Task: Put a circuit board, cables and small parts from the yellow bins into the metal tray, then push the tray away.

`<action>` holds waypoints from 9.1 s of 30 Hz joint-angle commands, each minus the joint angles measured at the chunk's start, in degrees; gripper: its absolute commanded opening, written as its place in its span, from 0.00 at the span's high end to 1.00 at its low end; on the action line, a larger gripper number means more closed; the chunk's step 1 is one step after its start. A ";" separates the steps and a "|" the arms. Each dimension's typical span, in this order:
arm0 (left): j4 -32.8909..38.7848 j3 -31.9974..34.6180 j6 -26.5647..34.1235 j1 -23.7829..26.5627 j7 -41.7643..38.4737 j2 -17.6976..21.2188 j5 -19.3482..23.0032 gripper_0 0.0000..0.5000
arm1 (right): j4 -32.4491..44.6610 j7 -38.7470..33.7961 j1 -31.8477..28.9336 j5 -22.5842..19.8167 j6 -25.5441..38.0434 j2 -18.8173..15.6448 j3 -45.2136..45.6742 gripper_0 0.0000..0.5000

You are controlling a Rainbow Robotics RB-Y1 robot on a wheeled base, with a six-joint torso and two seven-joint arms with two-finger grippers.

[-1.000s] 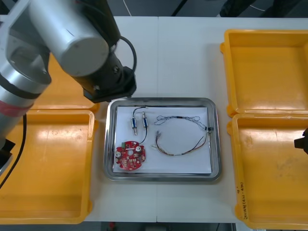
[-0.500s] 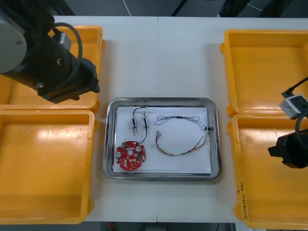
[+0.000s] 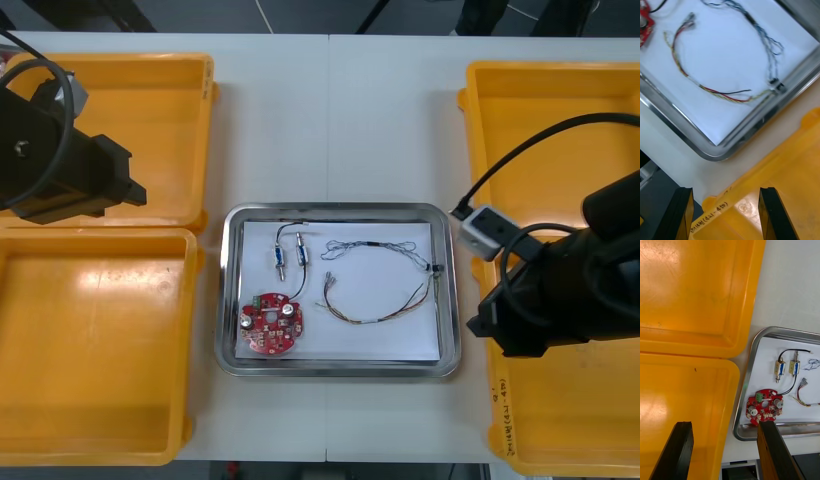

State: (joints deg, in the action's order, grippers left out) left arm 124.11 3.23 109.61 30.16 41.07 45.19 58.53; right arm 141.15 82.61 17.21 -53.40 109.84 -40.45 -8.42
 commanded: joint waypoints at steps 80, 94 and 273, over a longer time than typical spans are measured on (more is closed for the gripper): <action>1.31 16.37 0.39 -23.57 24.93 9.04 1.33 0.00 | -25.31 12.58 20.59 31.61 -15.71 16.54 -58.64 0.00; 1.31 16.37 0.39 -23.57 24.93 9.04 1.33 0.00 | -25.31 11.87 20.67 32.66 -15.71 16.54 -59.08 0.82; 1.31 16.37 0.39 -23.57 24.93 9.04 1.33 0.00 | -44.55 17.24 44.84 20.97 -15.97 16.89 -32.01 0.00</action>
State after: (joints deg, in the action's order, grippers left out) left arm 125.25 17.89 109.63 7.69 63.84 51.79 60.37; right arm 90.84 100.95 64.62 -32.78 89.59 -23.39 -45.90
